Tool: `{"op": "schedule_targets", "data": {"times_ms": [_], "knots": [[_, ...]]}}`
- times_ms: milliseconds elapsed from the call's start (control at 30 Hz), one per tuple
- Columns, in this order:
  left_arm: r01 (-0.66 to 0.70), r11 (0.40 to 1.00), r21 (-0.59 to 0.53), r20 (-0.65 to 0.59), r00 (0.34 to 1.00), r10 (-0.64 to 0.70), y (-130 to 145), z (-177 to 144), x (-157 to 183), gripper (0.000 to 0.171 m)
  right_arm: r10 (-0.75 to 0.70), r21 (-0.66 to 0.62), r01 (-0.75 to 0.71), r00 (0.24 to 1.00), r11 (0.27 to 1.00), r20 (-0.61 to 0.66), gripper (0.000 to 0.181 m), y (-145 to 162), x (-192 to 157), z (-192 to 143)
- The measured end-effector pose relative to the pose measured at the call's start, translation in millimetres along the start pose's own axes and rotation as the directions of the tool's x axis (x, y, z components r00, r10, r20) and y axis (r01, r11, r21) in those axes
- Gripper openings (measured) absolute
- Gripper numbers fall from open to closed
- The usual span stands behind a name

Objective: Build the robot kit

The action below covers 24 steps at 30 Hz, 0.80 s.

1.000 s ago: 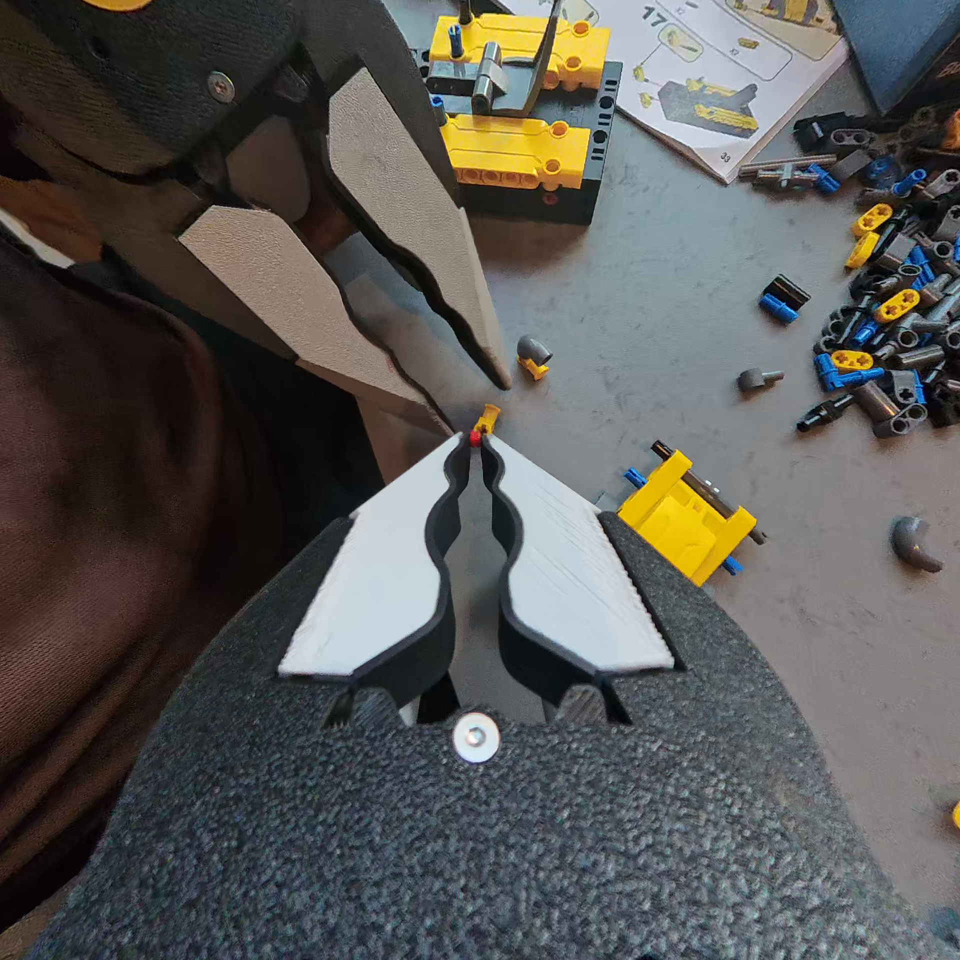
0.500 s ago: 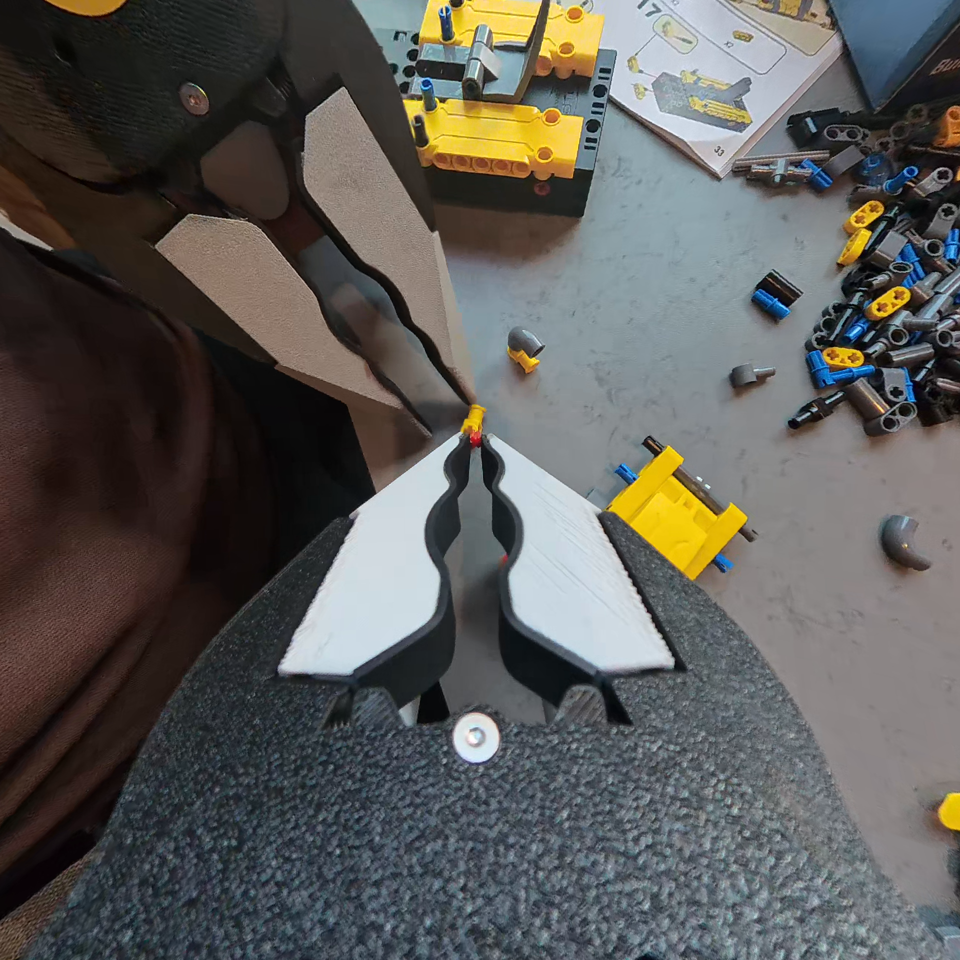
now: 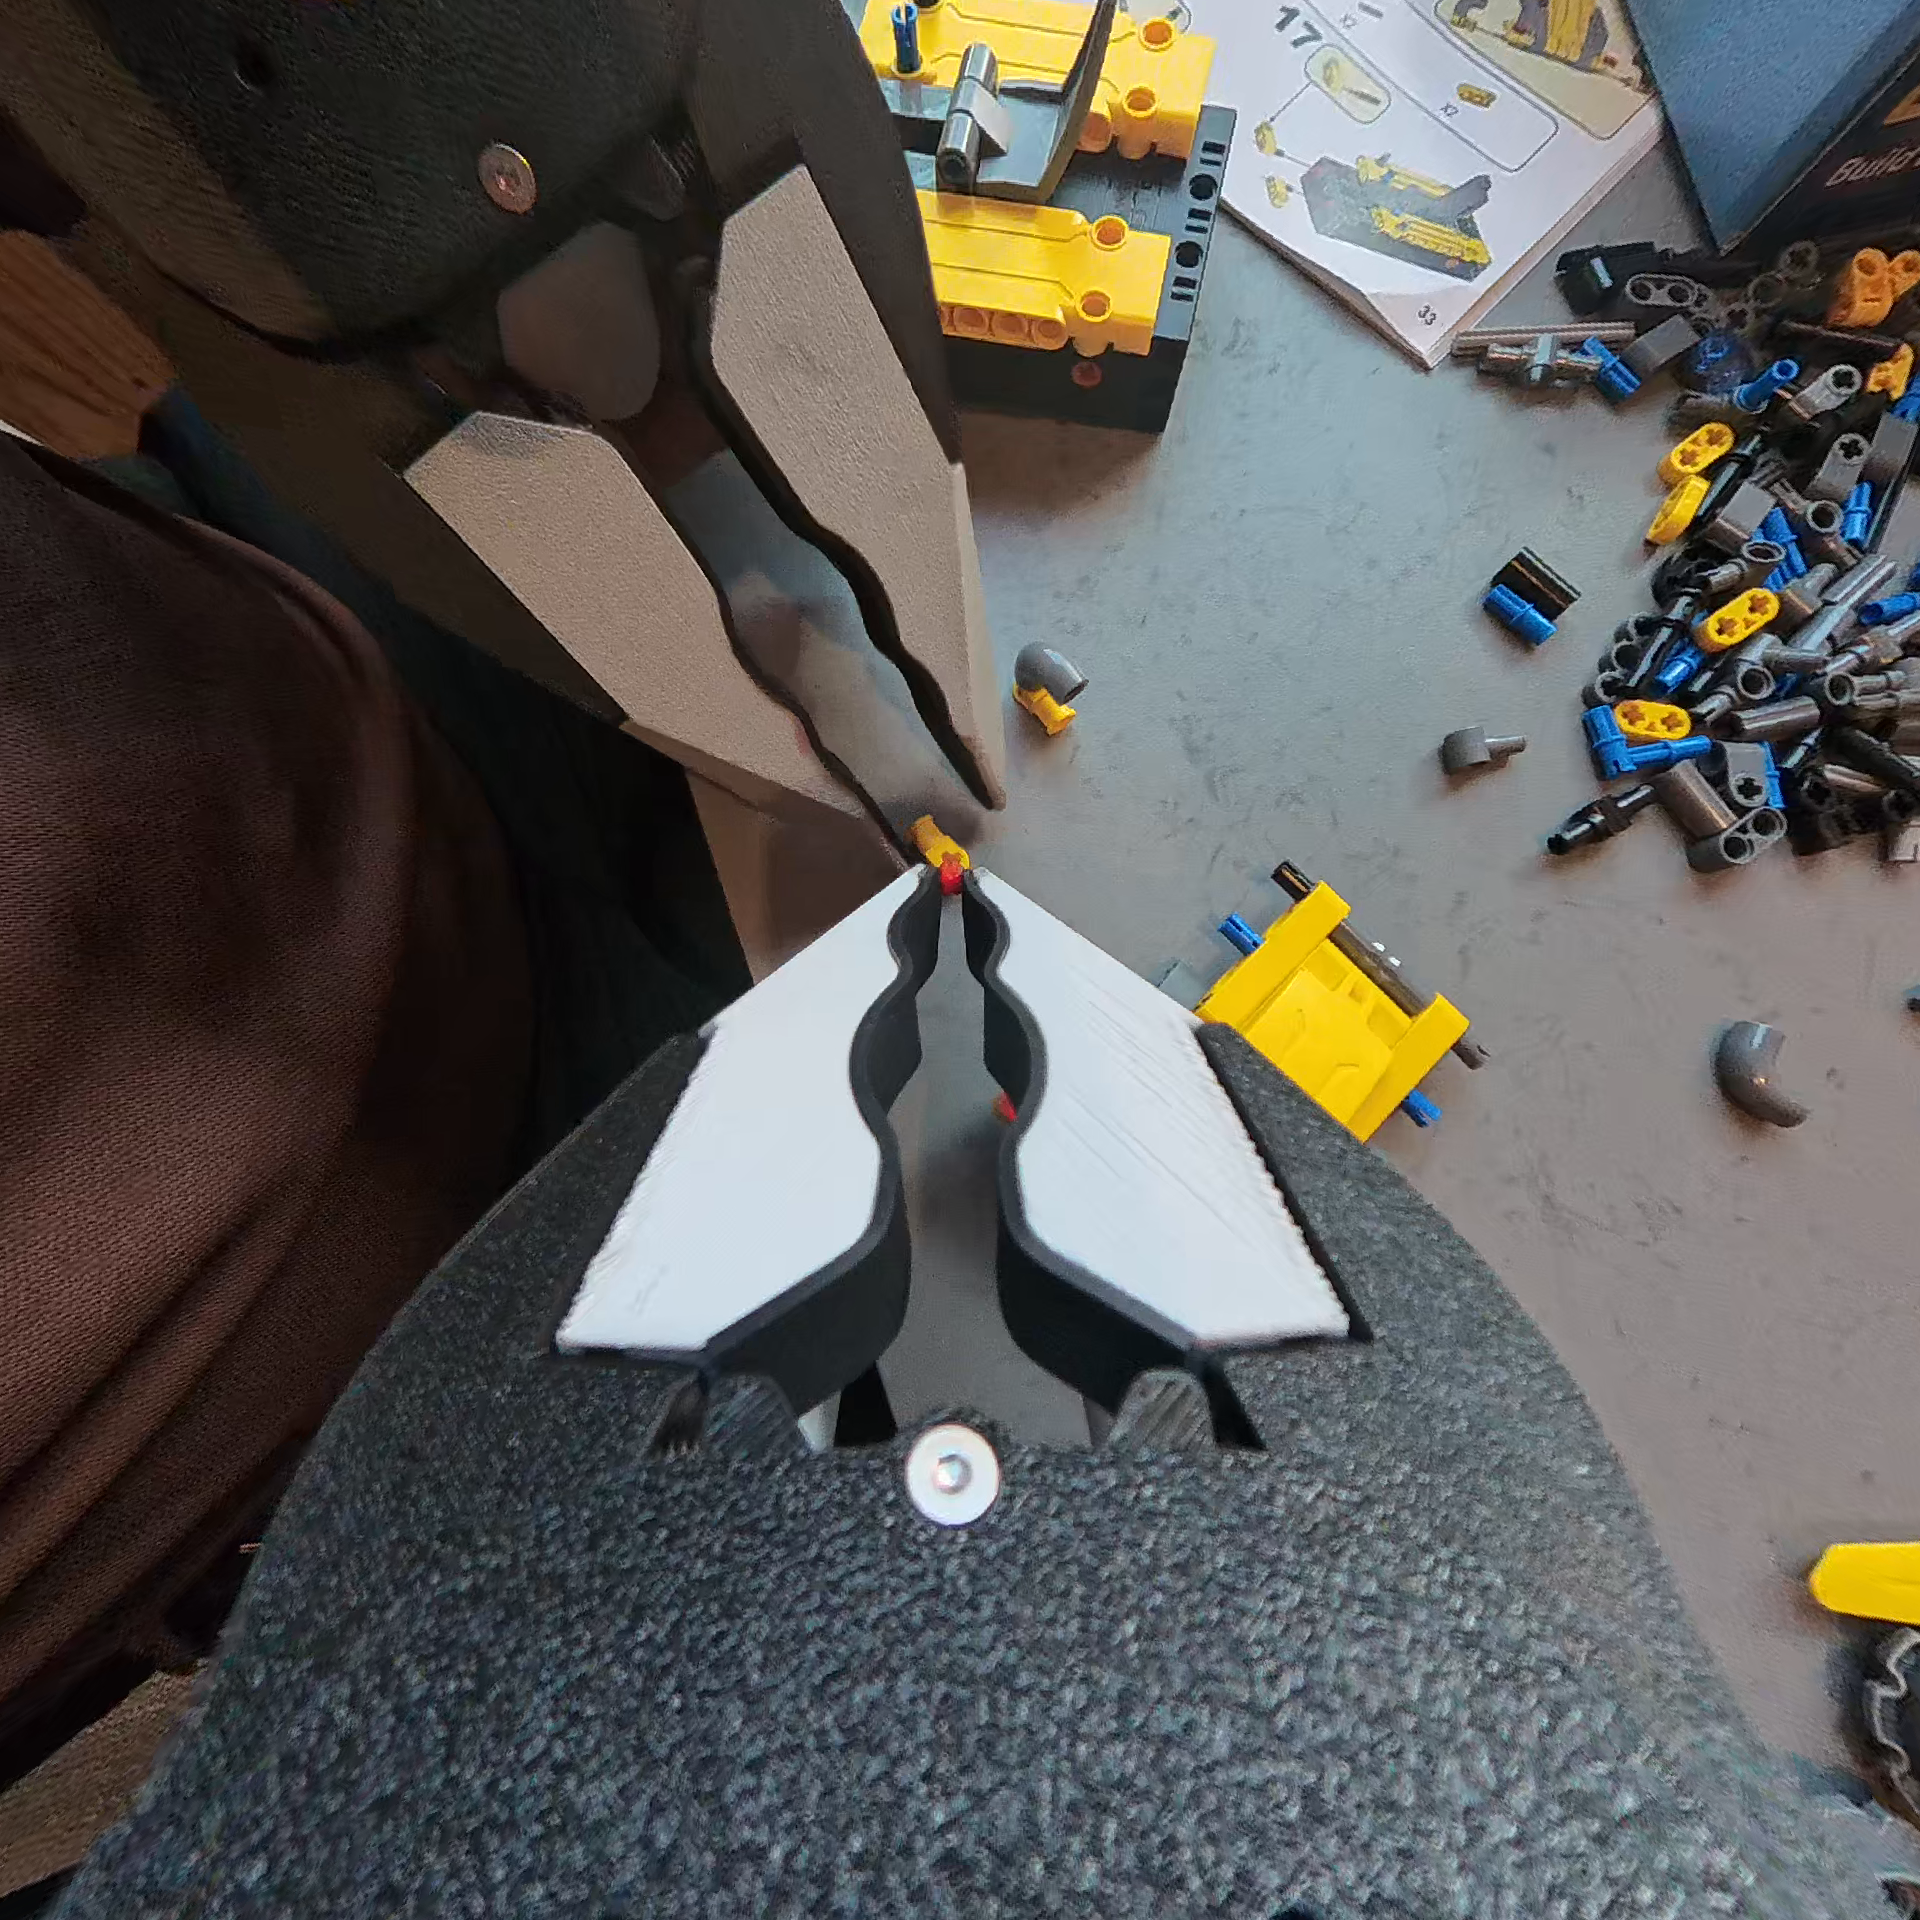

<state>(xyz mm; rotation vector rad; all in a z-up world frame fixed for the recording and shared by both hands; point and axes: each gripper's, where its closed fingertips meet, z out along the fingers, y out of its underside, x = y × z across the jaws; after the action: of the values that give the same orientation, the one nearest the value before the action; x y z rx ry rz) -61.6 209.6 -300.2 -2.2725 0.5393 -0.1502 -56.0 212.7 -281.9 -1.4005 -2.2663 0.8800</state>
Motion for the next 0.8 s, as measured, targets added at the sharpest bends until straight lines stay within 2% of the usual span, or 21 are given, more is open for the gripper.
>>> {"op": "schedule_targets", "data": {"times_ms": [200, 367, 800], "knots": [[0.000, 1.000, -0.011, -0.033, 0.999, 0.000, -0.7, 3.4, 3.3, 0.004, -0.014, -0.020, 0.014, 1.000, 1.000, -0.007, 0.004, 0.1, 0.6, 1.2], [0.002, 1.000, -0.009, -0.025, 1.000, -0.002, -0.2, 2.9, 3.0, 0.004, -0.024, -0.042, 0.024, 1.000, 0.999, -0.013, 0.004, 1.6, 0.5, 3.2], [0.039, 0.999, -0.001, 0.002, 0.999, -0.039, 0.0, 2.9, 2.8, 0.004, 0.053, -0.076, -0.054, 0.999, 0.996, -0.010, 0.004, 0.7, -0.1, 7.8]]}}
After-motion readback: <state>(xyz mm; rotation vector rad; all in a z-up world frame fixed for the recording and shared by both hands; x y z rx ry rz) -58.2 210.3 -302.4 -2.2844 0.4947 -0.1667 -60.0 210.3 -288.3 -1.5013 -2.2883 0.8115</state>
